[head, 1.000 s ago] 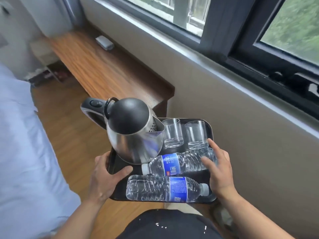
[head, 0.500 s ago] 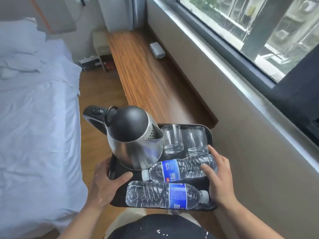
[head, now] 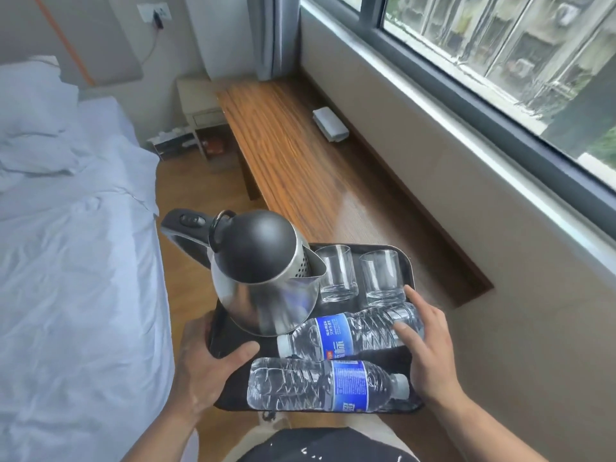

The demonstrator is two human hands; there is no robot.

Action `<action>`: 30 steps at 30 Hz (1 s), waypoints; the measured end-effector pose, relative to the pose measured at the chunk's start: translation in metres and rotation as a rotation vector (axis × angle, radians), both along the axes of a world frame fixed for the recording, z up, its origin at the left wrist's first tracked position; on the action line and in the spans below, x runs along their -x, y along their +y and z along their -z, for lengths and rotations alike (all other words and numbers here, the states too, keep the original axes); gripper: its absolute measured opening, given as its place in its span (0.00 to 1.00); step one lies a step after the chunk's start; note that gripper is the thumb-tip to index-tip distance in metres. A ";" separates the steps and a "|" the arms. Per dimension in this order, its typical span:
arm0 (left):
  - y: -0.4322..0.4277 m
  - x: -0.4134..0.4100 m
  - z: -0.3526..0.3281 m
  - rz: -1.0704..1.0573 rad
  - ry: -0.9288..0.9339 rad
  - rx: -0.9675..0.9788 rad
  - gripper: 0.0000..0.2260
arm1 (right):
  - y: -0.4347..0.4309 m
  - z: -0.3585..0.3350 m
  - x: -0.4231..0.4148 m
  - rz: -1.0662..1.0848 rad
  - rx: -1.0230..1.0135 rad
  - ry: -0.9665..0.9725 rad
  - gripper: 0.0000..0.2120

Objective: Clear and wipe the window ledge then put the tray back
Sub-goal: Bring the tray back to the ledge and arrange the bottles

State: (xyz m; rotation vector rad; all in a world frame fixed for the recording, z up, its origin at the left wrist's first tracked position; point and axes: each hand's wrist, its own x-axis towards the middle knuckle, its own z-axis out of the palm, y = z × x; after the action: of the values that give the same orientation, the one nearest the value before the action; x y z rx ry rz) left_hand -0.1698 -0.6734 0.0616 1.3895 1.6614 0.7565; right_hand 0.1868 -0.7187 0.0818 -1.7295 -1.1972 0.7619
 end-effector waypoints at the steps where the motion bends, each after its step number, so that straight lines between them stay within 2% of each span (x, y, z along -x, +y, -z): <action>1: 0.014 0.008 -0.006 0.007 -0.009 -0.011 0.38 | 0.012 0.000 0.012 0.008 -0.003 0.003 0.34; 5: 0.066 0.038 -0.029 -0.005 -0.021 -0.039 0.42 | 0.059 0.001 0.053 0.032 0.013 0.020 0.38; 11: 0.139 0.069 -0.049 -0.001 -0.053 -0.083 0.29 | 0.135 -0.003 0.096 0.036 0.015 0.052 0.38; 15: 0.189 0.089 -0.043 -0.017 -0.039 -0.076 0.33 | 0.189 -0.002 0.112 0.028 0.006 0.072 0.37; 19: 0.243 0.099 -0.032 -0.034 -0.030 -0.081 0.25 | 0.248 0.005 0.119 0.010 -0.007 0.040 0.37; 24: 0.312 0.109 -0.024 -0.083 -0.020 -0.054 0.30 | 0.326 0.013 0.126 -0.020 0.002 0.054 0.37; 30: 0.396 0.110 -0.029 -0.112 -0.013 -0.052 0.24 | 0.414 0.017 0.130 -0.038 0.023 0.034 0.35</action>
State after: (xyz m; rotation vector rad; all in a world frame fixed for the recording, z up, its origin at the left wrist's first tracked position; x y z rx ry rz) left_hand -0.2795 -0.2771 0.0902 1.3331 1.7314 0.8765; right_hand 0.0569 -0.3051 0.0645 -1.7099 -1.2061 0.8275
